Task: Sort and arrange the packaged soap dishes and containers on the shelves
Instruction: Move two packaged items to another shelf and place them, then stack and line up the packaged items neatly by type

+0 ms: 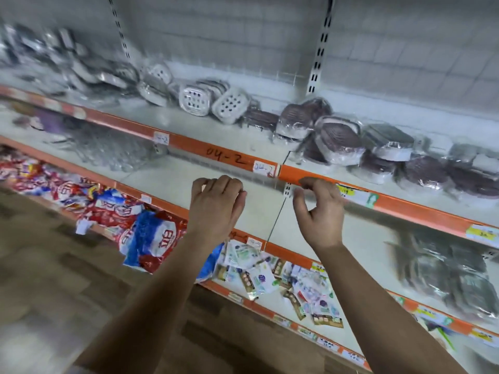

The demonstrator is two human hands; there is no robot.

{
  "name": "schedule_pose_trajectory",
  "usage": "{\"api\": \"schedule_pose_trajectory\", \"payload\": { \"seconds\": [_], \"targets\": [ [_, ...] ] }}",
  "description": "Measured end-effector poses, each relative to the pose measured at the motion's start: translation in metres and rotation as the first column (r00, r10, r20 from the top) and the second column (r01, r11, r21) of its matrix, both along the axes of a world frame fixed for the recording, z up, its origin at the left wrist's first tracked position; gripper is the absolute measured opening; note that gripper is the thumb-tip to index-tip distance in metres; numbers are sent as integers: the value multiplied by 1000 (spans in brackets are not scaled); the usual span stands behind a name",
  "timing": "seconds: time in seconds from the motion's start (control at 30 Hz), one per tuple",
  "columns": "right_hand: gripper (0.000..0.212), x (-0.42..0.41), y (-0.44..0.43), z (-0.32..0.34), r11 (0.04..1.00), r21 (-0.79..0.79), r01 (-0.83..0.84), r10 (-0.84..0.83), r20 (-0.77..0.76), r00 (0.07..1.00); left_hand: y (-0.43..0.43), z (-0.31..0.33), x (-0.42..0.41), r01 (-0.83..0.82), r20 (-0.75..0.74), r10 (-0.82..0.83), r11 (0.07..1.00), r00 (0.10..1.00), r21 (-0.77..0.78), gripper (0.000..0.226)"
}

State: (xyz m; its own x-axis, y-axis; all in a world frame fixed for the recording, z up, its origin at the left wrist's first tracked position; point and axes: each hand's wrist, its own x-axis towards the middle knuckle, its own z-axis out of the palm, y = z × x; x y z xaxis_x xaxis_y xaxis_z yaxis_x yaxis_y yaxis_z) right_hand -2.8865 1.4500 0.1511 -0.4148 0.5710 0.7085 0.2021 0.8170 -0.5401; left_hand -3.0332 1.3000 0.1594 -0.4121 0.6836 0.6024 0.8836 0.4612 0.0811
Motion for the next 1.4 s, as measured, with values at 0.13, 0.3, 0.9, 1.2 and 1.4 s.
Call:
{"api": "schedule_pose_trajectory", "payload": {
  "seconds": [0.13, 0.3, 0.9, 1.2, 1.4],
  "targets": [
    [17, -57, -10, 10, 999, 8, -35, 34, 24, 999, -15, 11, -51, -40, 43, 40, 999, 998, -8, 37],
    [24, -117, 2, 19, 997, -9, -71, 72, 55, 996, -11, 14, -109, -58, 68, 59, 998, 996, -13, 37],
    [20, -348, 101, 45, 988, 33, -153, 149, 106, 983, 72, 34, -331, -44, 156, 55, 996, 986, -74, 52],
    [13, -440, 87, 38, 997, 35, -71, 68, 79, 995, 73, 22, -446, -3, 143, 14, 997, 990, -75, 47],
    [31, -513, 54, 39, 1000, 8, -29, 28, 74, 997, 48, 18, -528, 44, 118, -30, 993, 993, -111, 44]
  ]
}}
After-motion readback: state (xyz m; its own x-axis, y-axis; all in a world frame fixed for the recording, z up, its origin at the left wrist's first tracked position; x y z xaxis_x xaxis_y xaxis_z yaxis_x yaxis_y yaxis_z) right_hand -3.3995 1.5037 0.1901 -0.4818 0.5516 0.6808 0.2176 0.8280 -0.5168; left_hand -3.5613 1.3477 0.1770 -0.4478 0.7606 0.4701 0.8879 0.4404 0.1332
